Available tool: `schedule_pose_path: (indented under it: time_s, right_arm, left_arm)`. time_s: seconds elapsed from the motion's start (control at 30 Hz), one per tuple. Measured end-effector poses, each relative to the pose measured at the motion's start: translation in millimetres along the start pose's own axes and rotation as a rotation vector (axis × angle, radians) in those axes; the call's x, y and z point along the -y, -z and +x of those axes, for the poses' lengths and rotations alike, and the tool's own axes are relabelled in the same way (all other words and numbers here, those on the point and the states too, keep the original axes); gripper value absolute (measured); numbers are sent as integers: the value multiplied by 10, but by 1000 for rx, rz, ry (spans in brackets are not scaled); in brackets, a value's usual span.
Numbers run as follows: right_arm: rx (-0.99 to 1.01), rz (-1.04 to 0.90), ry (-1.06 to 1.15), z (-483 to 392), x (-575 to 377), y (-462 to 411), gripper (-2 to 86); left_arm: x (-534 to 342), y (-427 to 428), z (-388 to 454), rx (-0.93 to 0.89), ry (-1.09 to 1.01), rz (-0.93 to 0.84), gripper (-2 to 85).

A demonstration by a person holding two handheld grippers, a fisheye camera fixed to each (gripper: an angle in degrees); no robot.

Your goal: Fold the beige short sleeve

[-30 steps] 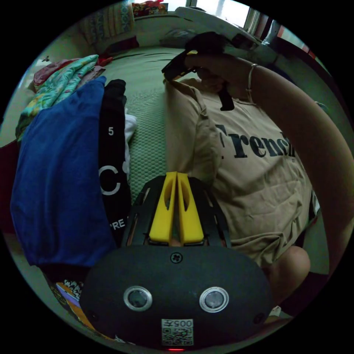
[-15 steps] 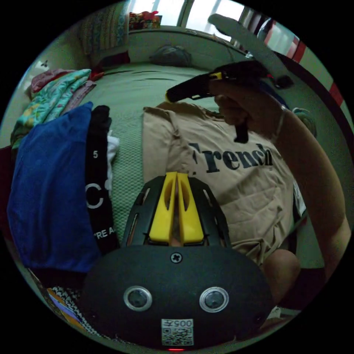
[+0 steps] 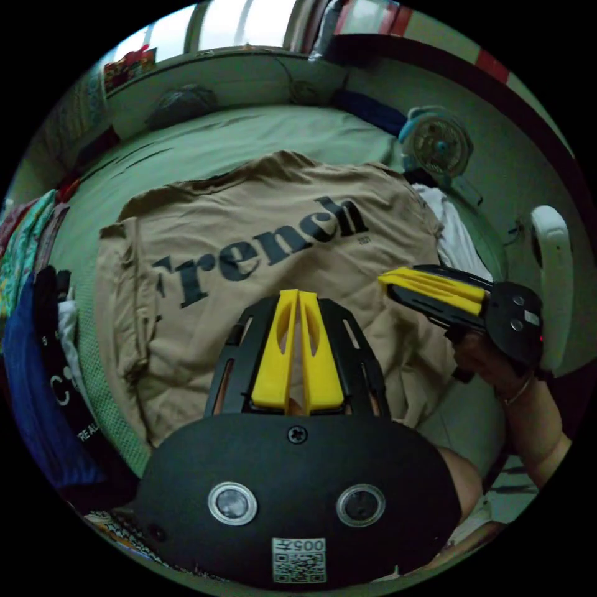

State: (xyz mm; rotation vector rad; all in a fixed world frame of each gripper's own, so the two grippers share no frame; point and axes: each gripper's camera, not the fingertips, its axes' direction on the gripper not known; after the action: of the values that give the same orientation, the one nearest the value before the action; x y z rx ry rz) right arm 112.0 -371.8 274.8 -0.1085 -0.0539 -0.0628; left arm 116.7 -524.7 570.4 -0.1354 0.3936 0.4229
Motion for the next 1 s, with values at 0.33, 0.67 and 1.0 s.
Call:
schedule_pose_path:
  time_s: [0.33,0.67,1.0]
  right_arm:
    - [-9,21,-114,514,-489,-249,-2]
    - [129,33,-159,1079,-796,-185,4]
    - [5,254,-133,2125,-225,524,42]
  left_arm:
    - [325,-358,600,-23,85,-25,13]
    - [531,-274,1009,21,76,-25,1]
    - [876,244,1403,-78,-59,98,-3]
